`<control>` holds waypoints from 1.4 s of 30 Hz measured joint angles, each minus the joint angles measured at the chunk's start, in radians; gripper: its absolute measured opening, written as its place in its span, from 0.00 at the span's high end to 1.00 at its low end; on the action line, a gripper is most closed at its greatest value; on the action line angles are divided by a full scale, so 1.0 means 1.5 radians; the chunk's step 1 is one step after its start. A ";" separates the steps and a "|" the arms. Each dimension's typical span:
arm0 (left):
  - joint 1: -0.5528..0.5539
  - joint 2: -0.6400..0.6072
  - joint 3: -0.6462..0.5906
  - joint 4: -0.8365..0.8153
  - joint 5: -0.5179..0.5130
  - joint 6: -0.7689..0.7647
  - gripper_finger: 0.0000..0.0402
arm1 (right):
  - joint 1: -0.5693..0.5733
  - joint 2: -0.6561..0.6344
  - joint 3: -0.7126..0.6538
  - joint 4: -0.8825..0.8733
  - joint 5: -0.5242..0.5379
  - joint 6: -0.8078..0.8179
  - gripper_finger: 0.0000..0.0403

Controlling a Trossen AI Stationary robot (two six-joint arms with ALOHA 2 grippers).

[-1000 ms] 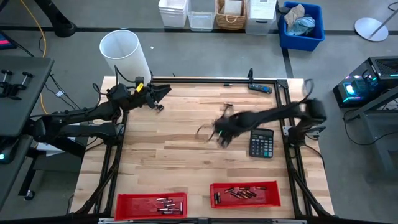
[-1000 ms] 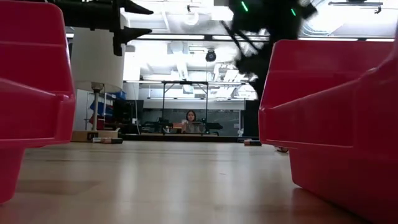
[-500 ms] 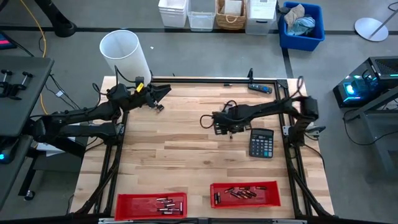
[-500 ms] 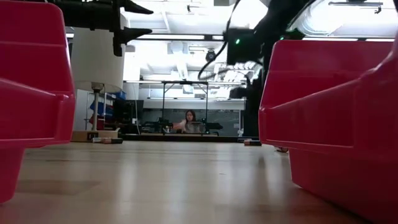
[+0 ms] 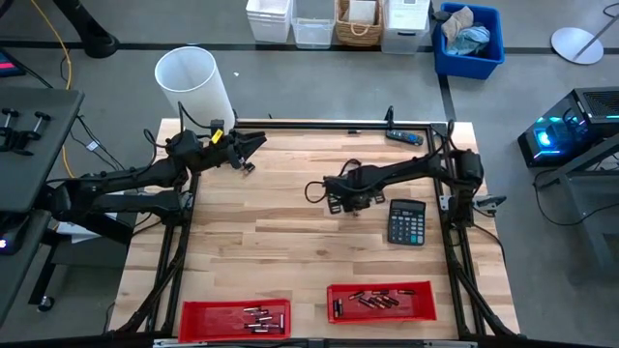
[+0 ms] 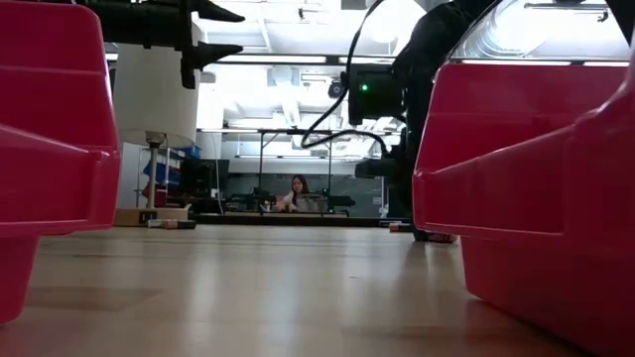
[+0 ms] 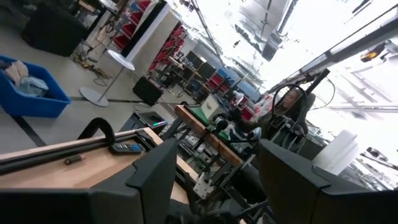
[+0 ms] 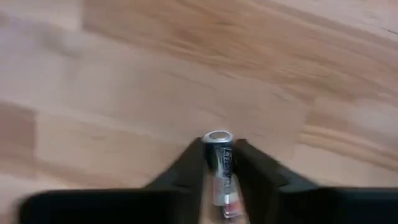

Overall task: Sort batteries
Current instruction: Put the silver battery into the left red bin

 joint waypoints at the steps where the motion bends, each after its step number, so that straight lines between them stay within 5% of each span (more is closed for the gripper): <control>1: 0.000 0.000 0.000 0.000 -0.002 0.000 0.49 | 0.003 -0.003 -0.001 0.012 0.001 -0.015 0.86; 8: 0.000 0.000 0.000 0.005 -0.040 0.018 0.49 | 0.022 -0.016 0.055 0.127 -0.012 -0.186 0.91; 18: 0.000 0.000 0.000 0.005 -0.081 -0.003 0.49 | 0.102 -0.018 0.192 0.417 -0.122 -0.474 0.91; 29: -0.001 0.000 0.000 0.003 -0.096 -0.064 0.49 | 0.244 0.084 0.255 0.585 -0.129 -0.533 0.91; 42: 0.000 0.000 0.000 -0.021 -0.161 -0.047 0.49 | 0.292 0.325 0.609 0.469 -0.382 -0.636 0.88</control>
